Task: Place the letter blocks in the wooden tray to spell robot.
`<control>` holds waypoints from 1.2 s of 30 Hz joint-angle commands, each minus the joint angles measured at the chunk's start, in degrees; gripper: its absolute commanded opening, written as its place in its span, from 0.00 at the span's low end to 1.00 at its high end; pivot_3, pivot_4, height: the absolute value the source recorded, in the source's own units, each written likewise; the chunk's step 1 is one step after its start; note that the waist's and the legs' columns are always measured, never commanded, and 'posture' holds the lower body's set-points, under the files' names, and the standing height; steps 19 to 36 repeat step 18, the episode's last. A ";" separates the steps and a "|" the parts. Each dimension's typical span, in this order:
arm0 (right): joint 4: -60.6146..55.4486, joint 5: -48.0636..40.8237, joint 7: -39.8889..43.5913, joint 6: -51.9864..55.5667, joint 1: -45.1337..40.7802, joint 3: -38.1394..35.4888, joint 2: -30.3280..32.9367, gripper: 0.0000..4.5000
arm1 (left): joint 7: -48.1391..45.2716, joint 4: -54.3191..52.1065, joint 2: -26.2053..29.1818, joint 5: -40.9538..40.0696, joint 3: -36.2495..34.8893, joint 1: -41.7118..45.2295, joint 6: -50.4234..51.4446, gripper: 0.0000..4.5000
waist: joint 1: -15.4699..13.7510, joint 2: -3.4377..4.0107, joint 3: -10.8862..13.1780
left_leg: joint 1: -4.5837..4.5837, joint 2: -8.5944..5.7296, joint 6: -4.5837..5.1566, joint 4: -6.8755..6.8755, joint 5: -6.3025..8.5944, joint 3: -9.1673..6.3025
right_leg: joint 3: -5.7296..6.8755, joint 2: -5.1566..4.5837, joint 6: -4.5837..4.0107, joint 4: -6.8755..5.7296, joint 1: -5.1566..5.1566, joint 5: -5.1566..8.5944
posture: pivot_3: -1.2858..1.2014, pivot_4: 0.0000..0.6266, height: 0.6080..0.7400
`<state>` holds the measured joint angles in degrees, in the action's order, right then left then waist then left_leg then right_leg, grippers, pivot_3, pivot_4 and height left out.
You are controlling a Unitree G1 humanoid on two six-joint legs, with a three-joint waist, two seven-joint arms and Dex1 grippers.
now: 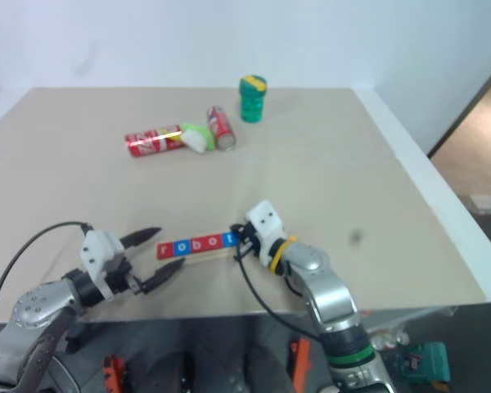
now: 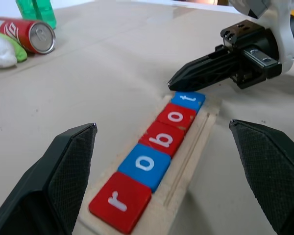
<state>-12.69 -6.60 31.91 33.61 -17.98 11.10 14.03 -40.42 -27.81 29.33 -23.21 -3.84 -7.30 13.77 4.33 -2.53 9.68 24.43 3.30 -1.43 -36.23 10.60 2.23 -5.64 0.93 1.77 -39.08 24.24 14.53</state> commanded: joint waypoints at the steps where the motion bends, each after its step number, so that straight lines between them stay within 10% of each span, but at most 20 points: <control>1: -2.83 -1.08 0.00 -0.73 -0.27 -0.35 0.37 0.01 | -0.20 -0.37 0.34 0.09 -0.89 -0.25 -1.49 1.00 | 0.00 0.00 0.00 | 0.00 0.00 0.00 0.00 0.00 0.00 | 0.01 0.00 0.02 0.00 0.00 -0.01 | 0.52 0.24 1.00; 7: -1.87 -3.28 0.35 -1.93 -2.47 -4.37 1.28 0.01 | 0.59 1.31 0.51 -0.87 -3.44 1.26 -0.91 1.00 | -0.01 0.00 0.00 | 0.01 -0.01 0.00 0.01 0.00 -0.01 | 0.00 -0.01 0.04 0.00 0.00 -0.01 | 0.52 0.24 1.00; 18: 24.30 -12.90 30.17 -11.63 -15.12 -12.27 19.56 0.81 | -4.09 24.60 11.30 0.63 -13.31 11.56 -2.45 1.00 | -0.01 -0.02 0.01 | -0.05 -0.08 0.12 0.04 -0.01 0.02 | 0.02 -0.02 0.02 0.05 -0.08 0.04 | 0.52 0.24 1.00; 36: 24.30 -12.90 30.17 -11.63 -15.12 -12.27 19.56 0.81 | -4.09 24.60 11.30 0.63 -13.31 11.56 -2.45 1.00 | -0.01 -0.02 0.01 | -0.05 -0.08 0.12 0.04 -0.01 0.02 | 0.02 -0.02 0.02 0.05 -0.08 0.04 | 0.52 0.24 1.00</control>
